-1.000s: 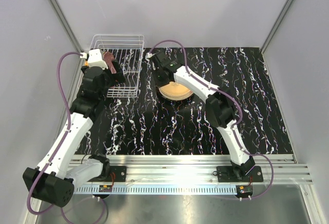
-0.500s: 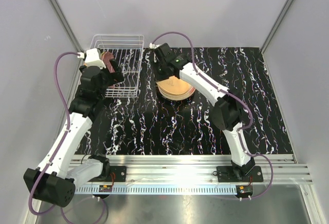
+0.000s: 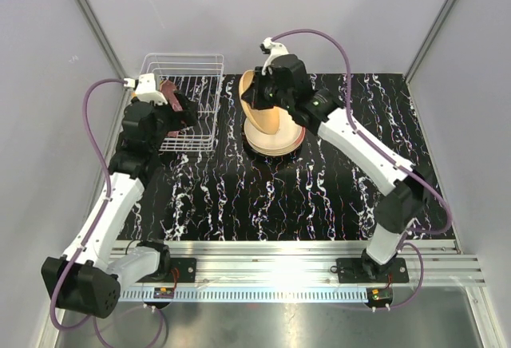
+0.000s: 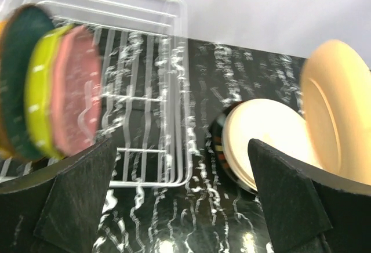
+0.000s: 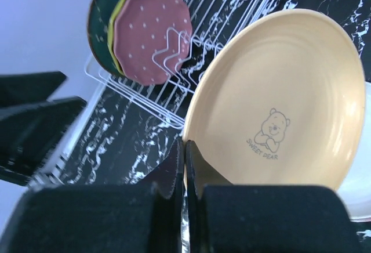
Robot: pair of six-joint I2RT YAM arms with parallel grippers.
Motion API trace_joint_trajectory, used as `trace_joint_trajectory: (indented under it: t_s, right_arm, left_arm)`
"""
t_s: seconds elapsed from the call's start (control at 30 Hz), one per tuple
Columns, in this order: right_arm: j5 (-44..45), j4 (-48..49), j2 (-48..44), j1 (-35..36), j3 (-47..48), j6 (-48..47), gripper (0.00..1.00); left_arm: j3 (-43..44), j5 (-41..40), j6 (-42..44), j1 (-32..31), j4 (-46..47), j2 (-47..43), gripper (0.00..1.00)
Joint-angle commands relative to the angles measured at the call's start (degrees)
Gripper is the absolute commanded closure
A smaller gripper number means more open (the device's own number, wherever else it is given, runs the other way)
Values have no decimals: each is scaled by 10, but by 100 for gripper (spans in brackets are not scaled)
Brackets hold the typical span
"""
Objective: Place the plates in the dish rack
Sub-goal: Grab a plate with the right arm, then pass the plate from the right arm to the left
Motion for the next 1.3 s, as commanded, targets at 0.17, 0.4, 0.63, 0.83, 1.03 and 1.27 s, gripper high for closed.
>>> trace_joint_trajectory:
  t_s: [0.17, 0.4, 0.63, 0.83, 1.03, 1.27]
  right_arm:
    - [137, 186, -123, 6, -118, 130, 100]
    - [212, 237, -210, 6, -209, 225, 100]
    - [230, 257, -282, 6, -297, 305, 100]
    - [257, 301, -327, 6, -354, 358, 100]
    - [232, 309, -336, 7, -360, 382, 100]
    - [226, 296, -369, 7, -386, 418, 100]
  left_arm:
    - [-71, 142, 76, -69, 179, -23, 1]
    - [-226, 92, 197, -215, 401, -92, 1]
    - [-249, 146, 138, -245, 499, -48, 1]
    - [-224, 202, 93, -267, 555, -4, 1]
    - [-163, 205, 100, -318, 537, 56, 1]
    - [-83, 62, 140, -361, 465, 116, 1]
